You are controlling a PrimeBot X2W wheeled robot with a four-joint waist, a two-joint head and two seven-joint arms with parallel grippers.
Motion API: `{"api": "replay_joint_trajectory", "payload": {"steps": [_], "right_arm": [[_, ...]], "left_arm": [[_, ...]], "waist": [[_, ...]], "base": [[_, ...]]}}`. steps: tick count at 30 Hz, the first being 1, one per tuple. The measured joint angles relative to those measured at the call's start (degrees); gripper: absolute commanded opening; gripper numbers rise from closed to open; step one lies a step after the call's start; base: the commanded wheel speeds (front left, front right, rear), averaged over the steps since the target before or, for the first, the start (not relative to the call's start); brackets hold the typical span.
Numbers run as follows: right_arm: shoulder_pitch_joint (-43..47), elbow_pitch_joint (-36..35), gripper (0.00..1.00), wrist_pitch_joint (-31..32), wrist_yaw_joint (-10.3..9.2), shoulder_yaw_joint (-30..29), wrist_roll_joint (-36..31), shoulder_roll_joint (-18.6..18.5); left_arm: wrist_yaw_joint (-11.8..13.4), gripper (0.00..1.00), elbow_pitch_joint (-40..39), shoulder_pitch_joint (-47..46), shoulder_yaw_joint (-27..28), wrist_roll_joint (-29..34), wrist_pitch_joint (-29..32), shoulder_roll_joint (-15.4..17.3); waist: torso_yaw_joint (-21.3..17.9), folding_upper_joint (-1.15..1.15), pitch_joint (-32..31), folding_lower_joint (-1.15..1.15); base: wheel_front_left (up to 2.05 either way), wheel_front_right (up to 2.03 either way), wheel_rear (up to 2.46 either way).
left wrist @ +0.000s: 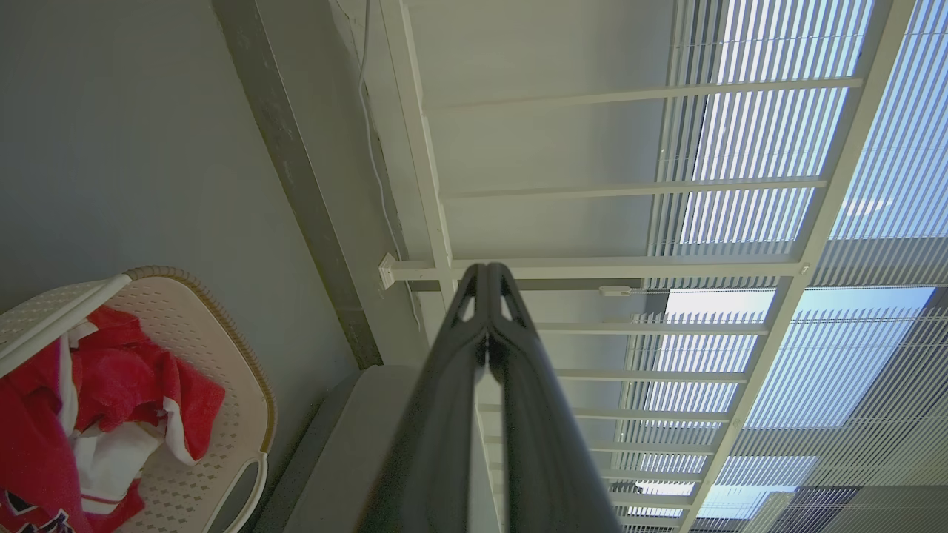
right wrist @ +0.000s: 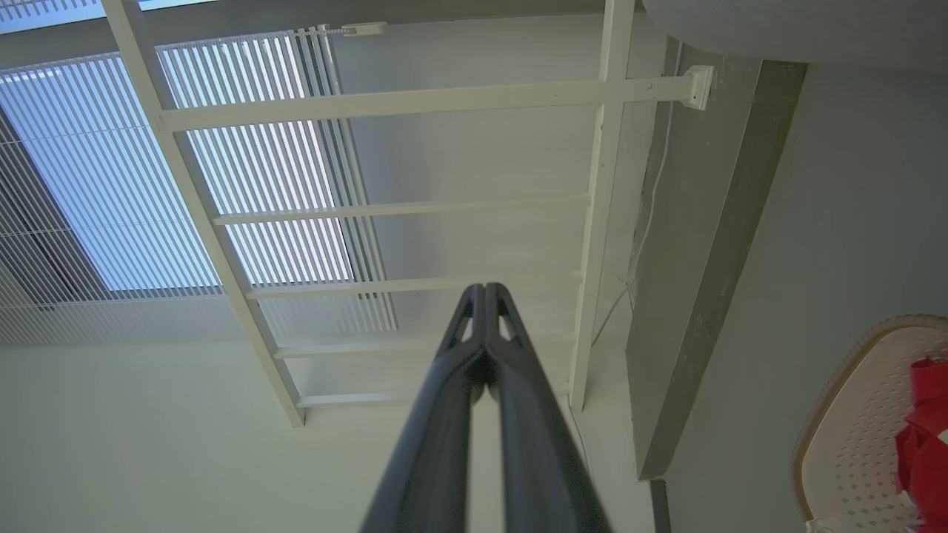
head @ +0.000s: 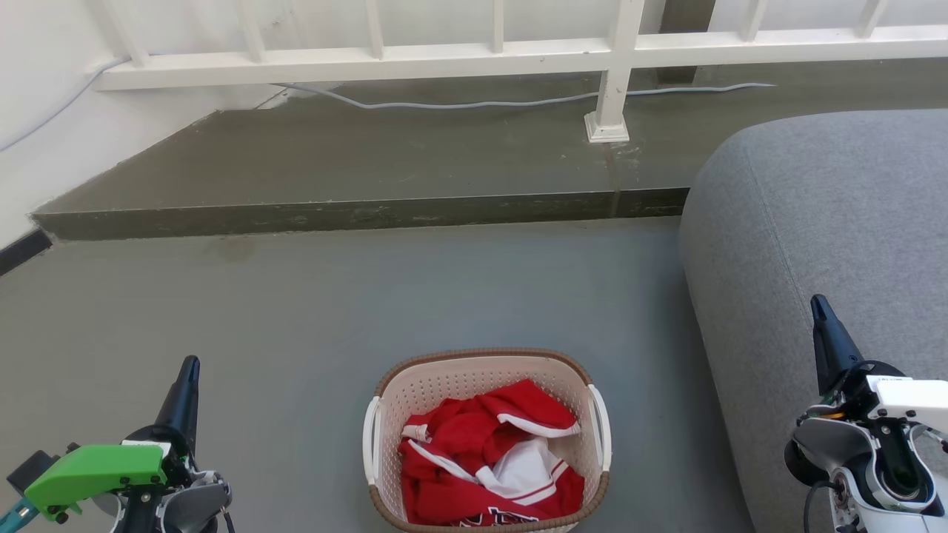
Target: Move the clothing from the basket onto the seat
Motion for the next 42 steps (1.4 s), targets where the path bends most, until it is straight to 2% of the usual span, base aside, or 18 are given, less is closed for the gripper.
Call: {"api": "replay_joint_trajectory", "payload": {"steps": [12,13,18,30,42], "right_arm": [[0.1,0.1,0.00,0.0,-0.05,0.0,0.0,0.1],[0.3,0.5,1.00,0.0,-0.14,0.0,0.0,0.2],[3.1,3.1,1.00,-0.1,-0.33,0.4,0.0,1.5],[3.2,2.5,1.00,-2.2,-0.33,2.3,-2.3,1.5],[3.2,0.1,1.00,-4.4,-1.44,3.7,-11.0,0.9]], "left_arm": [[0.0,0.00,0.1,0.0,0.0,0.0,0.0,0.0],[0.1,1.00,0.7,0.2,-0.1,0.0,0.0,-0.1],[0.1,1.00,2.9,2.9,-0.5,0.0,-0.1,-1.3],[0.1,1.00,1.5,3.0,-1.9,1.7,-2.0,-1.4],[0.1,1.00,-1.6,3.0,-3.0,6.3,-4.2,-1.3]], "waist": [[0.0,0.00,0.0,0.00],[0.0,0.00,0.0,0.00],[0.0,0.00,0.0,0.00],[-0.1,0.00,-0.1,0.00],[-0.2,0.00,-0.1,0.00]], "base": [[0.00,0.00,0.00],[0.00,0.00,0.00],[0.00,0.00,0.00],[0.00,0.00,0.00],[0.00,0.00,0.00]]}}
